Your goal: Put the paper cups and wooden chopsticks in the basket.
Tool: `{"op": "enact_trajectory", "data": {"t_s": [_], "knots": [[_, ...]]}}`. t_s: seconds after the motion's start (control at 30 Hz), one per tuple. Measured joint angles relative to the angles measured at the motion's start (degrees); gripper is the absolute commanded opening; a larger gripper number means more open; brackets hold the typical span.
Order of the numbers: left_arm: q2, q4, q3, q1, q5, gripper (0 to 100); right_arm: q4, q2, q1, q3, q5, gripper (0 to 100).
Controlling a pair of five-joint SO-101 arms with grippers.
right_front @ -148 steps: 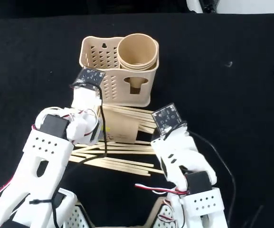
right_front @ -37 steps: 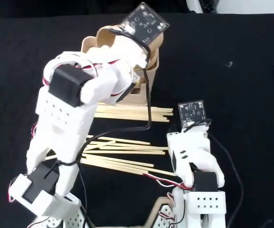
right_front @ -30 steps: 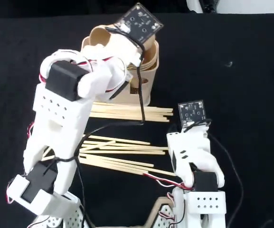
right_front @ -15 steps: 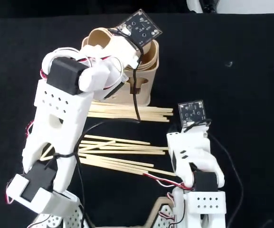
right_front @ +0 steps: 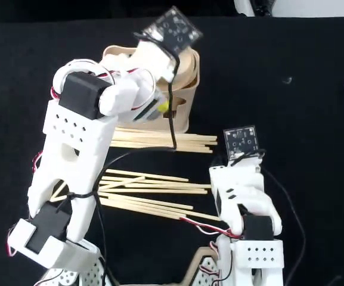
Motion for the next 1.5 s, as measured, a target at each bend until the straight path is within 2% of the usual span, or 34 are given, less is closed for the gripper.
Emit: {"op": "enact_trajectory", "data": {"t_s": [0.33,0.47,0.7,0.87,1.37,1.5], "knots": [[0.00,-14.51,0.00,0.00,16.79,22,0.00,0.00,0.00,0.00,0.00,1.1],[0.00,-20.31,0.35,-1.85,20.84,22,0.00,0.00,0.00,0.00,0.00,1.1],[3.34,-29.98,3.78,-2.37,21.71,22,0.00,0.00,0.00,0.00,0.00,1.1],[5.36,-34.02,3.69,-2.46,23.03,22,0.00,0.00,0.00,0.00,0.00,1.1],[2.29,-31.38,4.75,-2.20,25.49,22,0.00,0.00,0.00,0.00,0.00,1.1],[2.29,-34.37,7.21,-3.78,25.67,22,0.00,0.00,0.00,0.00,0.00,1.1]]}}
